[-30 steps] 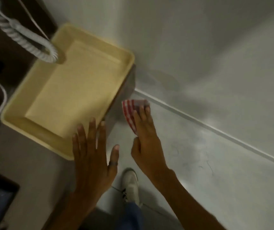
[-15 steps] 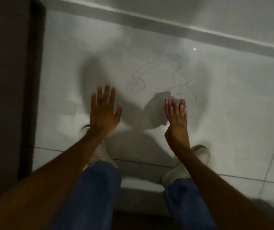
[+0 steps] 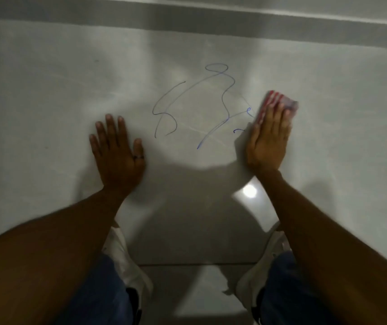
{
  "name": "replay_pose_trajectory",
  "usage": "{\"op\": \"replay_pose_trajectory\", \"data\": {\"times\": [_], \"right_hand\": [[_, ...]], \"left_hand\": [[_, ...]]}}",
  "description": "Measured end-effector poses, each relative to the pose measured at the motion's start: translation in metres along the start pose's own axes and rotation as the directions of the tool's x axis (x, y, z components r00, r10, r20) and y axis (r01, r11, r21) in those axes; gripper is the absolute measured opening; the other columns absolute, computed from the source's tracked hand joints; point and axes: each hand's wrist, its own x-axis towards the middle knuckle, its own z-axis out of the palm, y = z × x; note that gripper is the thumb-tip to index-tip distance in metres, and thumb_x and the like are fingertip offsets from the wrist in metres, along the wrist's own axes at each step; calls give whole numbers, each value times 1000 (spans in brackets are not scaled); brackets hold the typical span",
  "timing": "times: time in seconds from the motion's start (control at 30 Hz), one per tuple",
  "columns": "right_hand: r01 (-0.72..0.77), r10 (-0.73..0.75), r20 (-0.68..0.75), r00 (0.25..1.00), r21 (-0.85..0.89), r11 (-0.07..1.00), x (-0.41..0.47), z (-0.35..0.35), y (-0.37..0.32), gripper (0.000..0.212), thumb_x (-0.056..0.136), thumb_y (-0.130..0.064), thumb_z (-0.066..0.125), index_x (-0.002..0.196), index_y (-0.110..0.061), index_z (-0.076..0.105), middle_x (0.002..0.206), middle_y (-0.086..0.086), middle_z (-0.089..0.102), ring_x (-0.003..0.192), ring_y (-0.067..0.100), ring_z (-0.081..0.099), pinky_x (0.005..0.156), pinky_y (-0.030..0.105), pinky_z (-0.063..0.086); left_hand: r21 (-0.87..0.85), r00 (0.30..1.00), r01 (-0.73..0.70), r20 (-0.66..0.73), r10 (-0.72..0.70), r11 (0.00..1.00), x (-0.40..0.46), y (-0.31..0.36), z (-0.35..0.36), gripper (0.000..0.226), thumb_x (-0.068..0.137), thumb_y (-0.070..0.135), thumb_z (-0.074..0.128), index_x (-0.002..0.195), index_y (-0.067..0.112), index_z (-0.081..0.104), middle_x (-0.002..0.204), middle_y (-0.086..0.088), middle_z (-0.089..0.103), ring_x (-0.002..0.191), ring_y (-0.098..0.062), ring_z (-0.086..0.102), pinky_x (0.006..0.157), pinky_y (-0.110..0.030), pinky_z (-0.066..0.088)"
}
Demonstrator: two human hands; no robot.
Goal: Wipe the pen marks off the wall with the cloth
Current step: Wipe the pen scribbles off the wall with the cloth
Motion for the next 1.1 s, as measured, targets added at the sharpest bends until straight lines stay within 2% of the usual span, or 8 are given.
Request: {"op": "replay_pose_trajectory", "data": {"times": [0.2,0.5,0.57,0.7,0.77,0.83,1.0,1.1], "right_hand": [[440,-422,188,887,-64,896,-16,-7,20,68,107,-35,35,169,-13,17,178,15,16,167,32,12,135,57,17],[79,-86,58,995,109,991,31,-8,-3,70,109,-41,36,165,-2,19,177,19,19,166,33,13,137,54,14],[221,-220,73,973,2,975,22,1,-14,68,109,-46,37,166,-12,21,177,17,19,167,35,11,137,54,12],[878,-823,363,438,24,478,-10,6,10,65,110,-46,33,169,-25,18,180,9,12,168,32,2,136,56,13],[986,-893,438,103,75,150,-9,2,37,64,111,-43,37,169,-25,17,180,5,13,168,31,7,135,57,19],[995,-894,448,-20,96,26,9,-1,50,64,110,-40,42,169,-26,21,180,4,16,167,29,12,135,55,21],[841,-789,298,537,-117,528,49,-13,29,63,109,-42,31,169,-26,20,178,11,21,166,36,14,133,59,23],[316,-303,102,947,-144,938,57,-12,-8,65,109,-46,21,169,-23,17,179,13,17,167,36,10,132,61,21]], "left_hand": [[10,1000,12,-28,-11,1000,-1,0,4,72,112,55,22,175,21,11,183,-12,14,169,-37,13,137,-59,12],[11,997,6,-72,-5,1000,-2,-1,8,71,112,53,26,174,20,17,182,-13,18,168,-38,17,136,-57,11],[18,997,1,-82,0,1000,-2,0,10,70,112,52,27,174,19,19,181,-13,20,168,-39,18,136,-57,12],[19,996,-4,-87,6,1000,-2,0,10,70,112,51,30,174,19,20,181,-14,21,167,-40,19,135,-59,14],[19,995,-8,-99,10,1000,-1,-2,10,70,112,50,32,173,17,22,180,-15,23,167,-41,21,135,-60,16],[25,994,-7,-109,10,1000,-2,-2,10,69,113,49,33,173,16,24,180,-16,24,166,-41,22,134,-60,17],[12,996,2,-87,-1,1000,-3,-2,9,70,112,50,31,173,16,23,180,-15,23,167,-40,20,135,-59,15],[23,996,-7,-87,9,1000,-1,-2,10,71,112,51,31,174,17,19,181,-14,20,168,-40,18,135,-59,14]]}}
